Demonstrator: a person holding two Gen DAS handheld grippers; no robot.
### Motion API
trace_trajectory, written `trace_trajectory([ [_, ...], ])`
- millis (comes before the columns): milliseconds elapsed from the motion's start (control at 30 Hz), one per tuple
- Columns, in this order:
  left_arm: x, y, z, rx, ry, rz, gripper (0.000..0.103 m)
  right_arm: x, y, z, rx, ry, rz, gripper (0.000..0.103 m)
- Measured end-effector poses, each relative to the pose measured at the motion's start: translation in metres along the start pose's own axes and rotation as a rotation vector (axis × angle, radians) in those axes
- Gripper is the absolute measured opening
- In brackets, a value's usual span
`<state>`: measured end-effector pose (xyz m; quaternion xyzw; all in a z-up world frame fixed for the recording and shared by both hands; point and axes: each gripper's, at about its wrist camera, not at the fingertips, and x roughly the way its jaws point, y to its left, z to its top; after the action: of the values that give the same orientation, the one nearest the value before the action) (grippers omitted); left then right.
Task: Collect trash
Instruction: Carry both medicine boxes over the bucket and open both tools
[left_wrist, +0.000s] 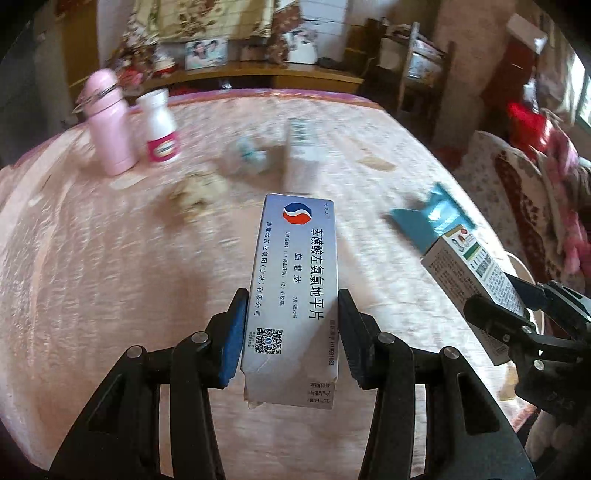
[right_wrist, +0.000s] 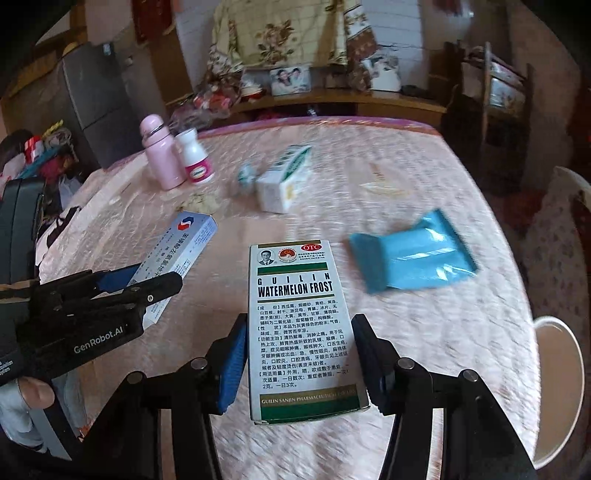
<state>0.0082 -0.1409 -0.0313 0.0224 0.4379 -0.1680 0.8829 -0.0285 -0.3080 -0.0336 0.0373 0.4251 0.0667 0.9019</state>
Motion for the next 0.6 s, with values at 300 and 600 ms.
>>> trace_trajectory([
  [300, -0.003, -0.079, 0.006, 0.103, -0.011, -0.083, 0.045, -0.046, -0.064, -0.021, 0.094, -0.042, -0.081, 0.053],
  [600, 0.0, -0.148, 0.009, 0.198, -0.01, -0.158, 0.045, -0.084, -0.128, -0.047, 0.199, -0.063, -0.171, 0.053],
])
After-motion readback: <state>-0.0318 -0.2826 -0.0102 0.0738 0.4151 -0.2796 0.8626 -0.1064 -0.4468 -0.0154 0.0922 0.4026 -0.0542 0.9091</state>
